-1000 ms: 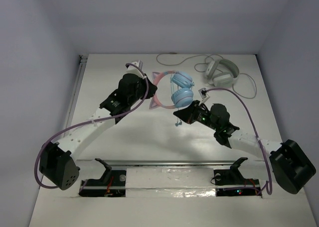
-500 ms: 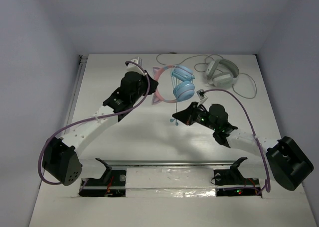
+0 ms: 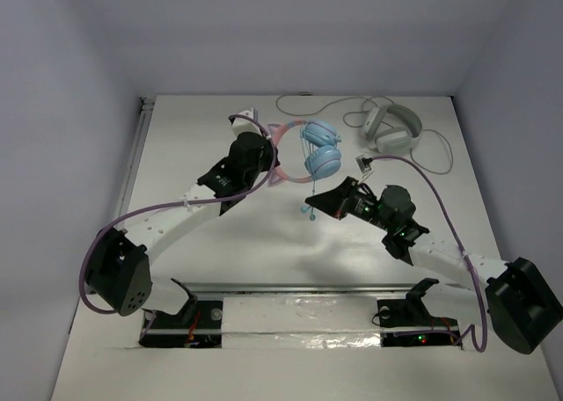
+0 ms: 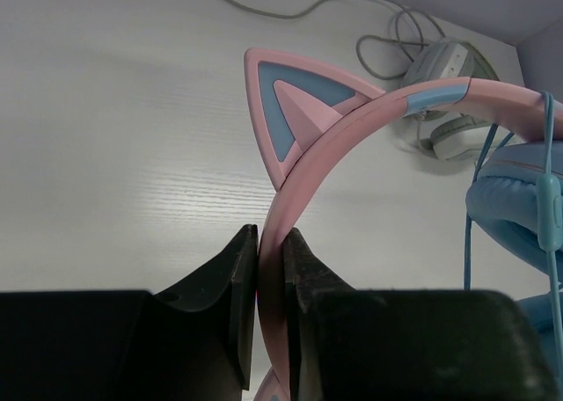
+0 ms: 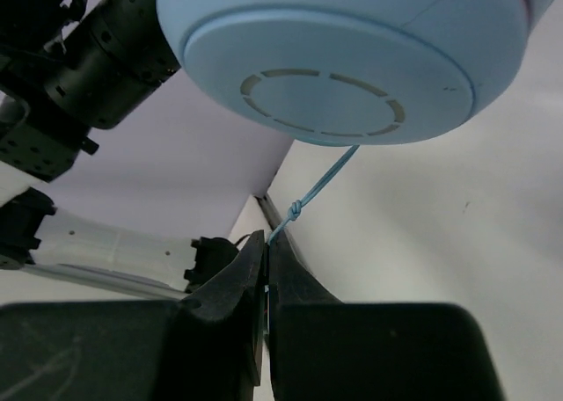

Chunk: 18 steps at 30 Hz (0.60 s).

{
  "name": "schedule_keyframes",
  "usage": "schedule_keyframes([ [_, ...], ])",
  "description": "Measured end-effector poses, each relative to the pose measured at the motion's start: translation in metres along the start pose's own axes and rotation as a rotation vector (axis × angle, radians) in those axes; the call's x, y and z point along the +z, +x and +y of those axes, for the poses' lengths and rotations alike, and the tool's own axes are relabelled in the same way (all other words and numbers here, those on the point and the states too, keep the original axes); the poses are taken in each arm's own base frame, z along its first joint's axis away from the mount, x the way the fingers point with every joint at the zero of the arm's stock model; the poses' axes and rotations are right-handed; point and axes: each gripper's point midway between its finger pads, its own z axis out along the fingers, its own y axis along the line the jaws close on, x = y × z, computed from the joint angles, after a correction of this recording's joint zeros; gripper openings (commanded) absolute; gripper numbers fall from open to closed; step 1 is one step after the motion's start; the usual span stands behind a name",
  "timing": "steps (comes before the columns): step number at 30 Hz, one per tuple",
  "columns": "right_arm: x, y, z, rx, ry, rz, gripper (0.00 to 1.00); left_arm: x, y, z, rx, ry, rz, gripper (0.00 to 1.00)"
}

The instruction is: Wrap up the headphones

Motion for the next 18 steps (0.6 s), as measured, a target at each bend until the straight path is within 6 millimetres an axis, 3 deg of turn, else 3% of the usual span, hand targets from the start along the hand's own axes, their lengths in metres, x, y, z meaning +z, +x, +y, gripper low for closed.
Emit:
schedule_keyframes([
  [7,0.007,-0.009,0.009,0.183,-0.032,-0.04,0.05,0.0,0.025,-0.006,0.004,-0.013,-0.014,0.0],
  [12,0.015,-0.021,-0.001,0.308,-0.002,-0.115,0.08,0.0,0.059,-0.005,0.002,-0.025,0.001,0.0],
  [18,0.019,-0.032,-0.028,0.401,0.106,-0.22,0.18,-0.001,0.086,0.017,-0.043,-0.081,0.007,0.0],
])
